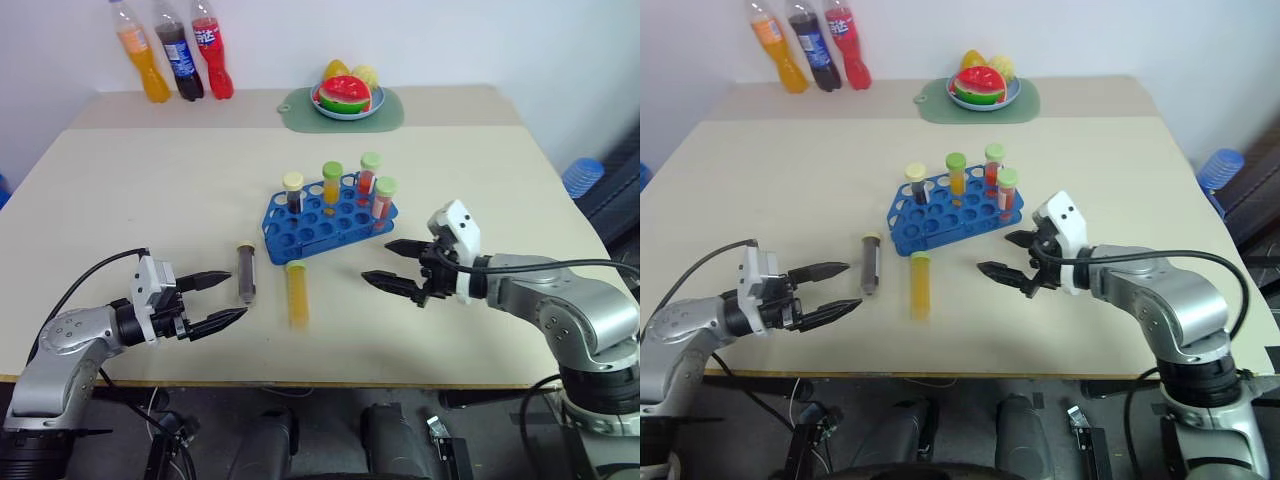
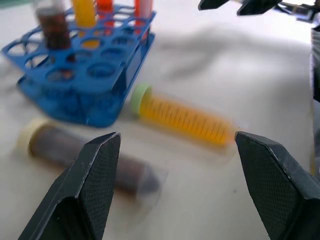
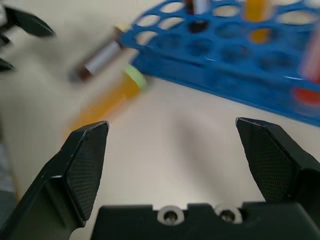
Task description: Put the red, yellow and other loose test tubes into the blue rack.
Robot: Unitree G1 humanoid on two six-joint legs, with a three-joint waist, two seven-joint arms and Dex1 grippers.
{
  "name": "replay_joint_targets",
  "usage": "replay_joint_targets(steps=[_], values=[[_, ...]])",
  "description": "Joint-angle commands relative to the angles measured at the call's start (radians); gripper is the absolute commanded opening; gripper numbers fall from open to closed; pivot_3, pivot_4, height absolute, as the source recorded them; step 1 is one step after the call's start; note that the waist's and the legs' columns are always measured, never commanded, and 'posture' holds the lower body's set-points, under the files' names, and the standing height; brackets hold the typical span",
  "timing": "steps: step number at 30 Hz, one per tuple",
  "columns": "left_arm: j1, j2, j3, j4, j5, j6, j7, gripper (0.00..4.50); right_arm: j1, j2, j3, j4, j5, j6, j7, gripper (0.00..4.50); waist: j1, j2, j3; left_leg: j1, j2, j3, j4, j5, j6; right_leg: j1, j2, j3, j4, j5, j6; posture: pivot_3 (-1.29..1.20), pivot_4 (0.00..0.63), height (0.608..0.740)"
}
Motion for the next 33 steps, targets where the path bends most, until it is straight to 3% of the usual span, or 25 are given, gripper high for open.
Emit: replay_joint_targets(steps=[1,6,10,12,14,17,18,22,33], values=[[-0.017,-0.087,-0.017,-0.168,-0.122,0.150,0.175,3.78,0.059,-0.027,-0.025,-0.022,-0.036,-0.160,0.059,4.49,0.012,-0.001,-0.001,-0.002,-0.001,-0.001,0.001,0.000,0.000,-0.001,-0.001,-0.001,0.000,0.000,0.000,0.00,0.150,0.740],[-0.078,-0.186,-0.011,-0.382,-0.330,0.499,0.577,3.78,0.347,-0.208,-0.096,0.050,-0.206,-0.682,0.378,4.49,0.028,-0.003,-0.001,-0.009,-0.006,-0.004,0.007,-0.002,0.003,-0.003,-0.002,-0.002,-0.001,0.000,0.003,0.00,0.150,0.740],[-0.200,-0.217,0.020,-0.426,-0.543,0.749,0.947,3.78,0.471,-0.295,-0.131,0.145,-0.271,-0.865,0.482,4.49,0.007,-0.003,-0.001,-0.007,-0.007,-0.002,0.014,-0.003,0.005,-0.001,-0.001,-0.001,0.004,0.000,0.004,0.00,0.150,0.740],[-0.311,-0.196,0.010,-0.343,-0.720,0.920,1.190,3.78,0.451,-0.286,-0.114,0.187,-0.303,-0.914,0.469,4.49,-0.006,-0.004,0.000,-0.001,-0.006,-0.003,0.014,-0.003,0.005,0.005,0.000,-0.001,0.005,-0.001,0.004,0.00,0.150,0.740],[-0.413,-0.119,-0.057,-0.218,-0.987,0.987,1.404,3.78,0.420,-0.267,-0.098,0.213,-0.307,-0.927,0.460,4.49,-0.010,-0.005,0.000,0.008,-0.006,-0.004,0.013,-0.003,0.005,0.012,0.001,-0.001,0.005,-0.001,0.005,0.00,0.150,0.740],[-0.505,0.001,-0.194,-0.085,-1.339,0.928,1.665,3.78,0.401,-0.251,-0.080,0.218,-0.314,-0.935,0.453,4.49,-0.007,-0.005,0.000,0.008,-0.005,-0.005,0.012,-0.003,0.004,0.013,0.000,0.000,0.005,-0.002,0.006,0.00,0.150,0.740],[-0.541,-0.014,-0.223,-0.039,-1.394,0.914,1.734,3.78,0.414,-0.257,-0.092,0.219,-0.299,-0.939,0.476,4.49,-0.002,-0.005,0.000,0.008,-0.006,-0.005,0.012,-0.003,0.005,0.013,0.000,0.000,0.004,-0.002,0.006,0.00,0.150,0.740],[-0.611,-0.091,-0.223,0.058,-1.427,0.940,1.850,3.78,0.489,-0.270,-0.133,0.193,-0.271,-0.994,0.539,4.49,0.026,-0.006,0.001,0.004,-0.009,-0.006,0.014,-0.005,0.003,0.012,-0.003,0.002,0.002,-0.003,0.008,0.00,0.150,0.740],[-0.822,-0.289,-0.203,0.391,-1.427,1.134,2.081,3.78,0.609,-0.244,-0.132,0.165,-0.276,-1.185,0.599,4.49,0.025,-0.006,0.001,0.005,-0.010,-0.004,0.015,-0.005,0.003,0.012,-0.001,0.002,0.003,-0.003,0.008,0.00,0.150,0.740]])
